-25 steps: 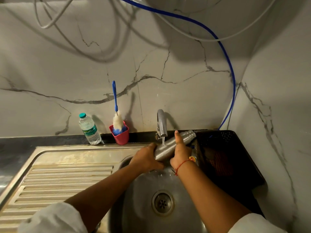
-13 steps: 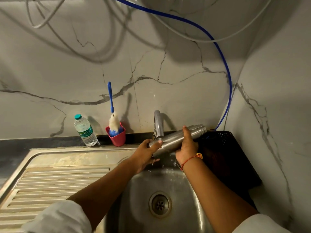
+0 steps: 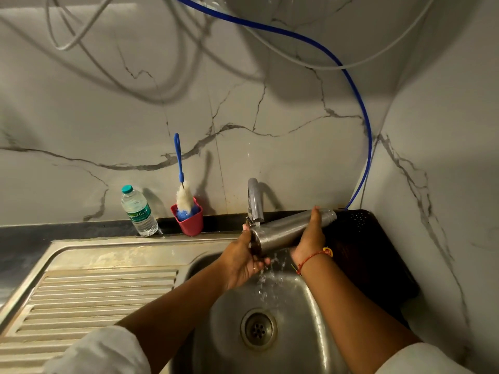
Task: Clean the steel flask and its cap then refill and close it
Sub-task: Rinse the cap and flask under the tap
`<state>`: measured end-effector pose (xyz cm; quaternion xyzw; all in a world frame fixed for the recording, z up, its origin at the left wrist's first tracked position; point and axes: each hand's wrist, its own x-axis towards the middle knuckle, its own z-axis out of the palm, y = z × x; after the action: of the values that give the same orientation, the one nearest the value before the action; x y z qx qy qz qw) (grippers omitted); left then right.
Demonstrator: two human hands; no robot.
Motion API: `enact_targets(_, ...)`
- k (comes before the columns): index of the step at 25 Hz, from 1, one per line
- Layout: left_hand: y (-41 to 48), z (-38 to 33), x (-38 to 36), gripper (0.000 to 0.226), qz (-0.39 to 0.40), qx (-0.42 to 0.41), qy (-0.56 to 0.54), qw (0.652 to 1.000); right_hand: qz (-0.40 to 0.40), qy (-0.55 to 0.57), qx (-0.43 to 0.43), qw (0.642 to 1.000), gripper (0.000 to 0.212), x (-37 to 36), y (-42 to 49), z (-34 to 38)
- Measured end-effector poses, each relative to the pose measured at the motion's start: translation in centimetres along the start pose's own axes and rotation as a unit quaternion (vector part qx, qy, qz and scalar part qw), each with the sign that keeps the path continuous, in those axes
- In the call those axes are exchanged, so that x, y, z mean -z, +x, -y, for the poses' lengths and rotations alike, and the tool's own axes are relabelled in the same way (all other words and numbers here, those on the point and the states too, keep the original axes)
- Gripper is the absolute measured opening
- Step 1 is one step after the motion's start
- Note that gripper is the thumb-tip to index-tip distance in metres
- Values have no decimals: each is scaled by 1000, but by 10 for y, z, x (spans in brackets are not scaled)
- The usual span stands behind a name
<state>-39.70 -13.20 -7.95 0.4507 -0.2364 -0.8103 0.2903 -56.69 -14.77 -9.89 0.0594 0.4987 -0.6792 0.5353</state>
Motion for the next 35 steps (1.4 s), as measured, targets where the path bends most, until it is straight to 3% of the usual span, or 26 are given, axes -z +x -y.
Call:
enact_targets(4,0,5,-1,41,1,-27,-20,999,-34,15,36,999,77,-2,-2,3)
enact_targets(8,4,0,-2,31,3,-38,-12,999,-117,24,64,991,115,-6,-9,2)
enact_targets(10,4,-1,-5,31,-11,-38,23,999,-132,20,82,988,115,-6,-15,2)
enact_targets(15,12,-4,-1,45,-94,-19,65,993,-82,-63,145,984,92,-10,-19,-4)
enact_targets(19,25,1,9,31,-198,-3,213,957,-4,-169,168,971,77,-6,-25,-17)
enact_targets(22,25,3,18,28,-179,-20,286,941,18,-226,156,961,80,2,-26,-24)
enact_targets(24,22,2,22,25,-168,-40,349,921,41,-275,101,955,84,6,-20,-32)
enact_targets(28,23,-2,18,19,-172,-89,330,924,129,-434,3,892,82,12,-25,-53)
enact_targets(32,35,-15,27,32,-170,-152,365,903,179,-509,76,838,60,22,-31,-65)
enact_targets(35,39,-25,29,43,-158,-158,405,886,196,-561,157,789,60,34,-29,-65)
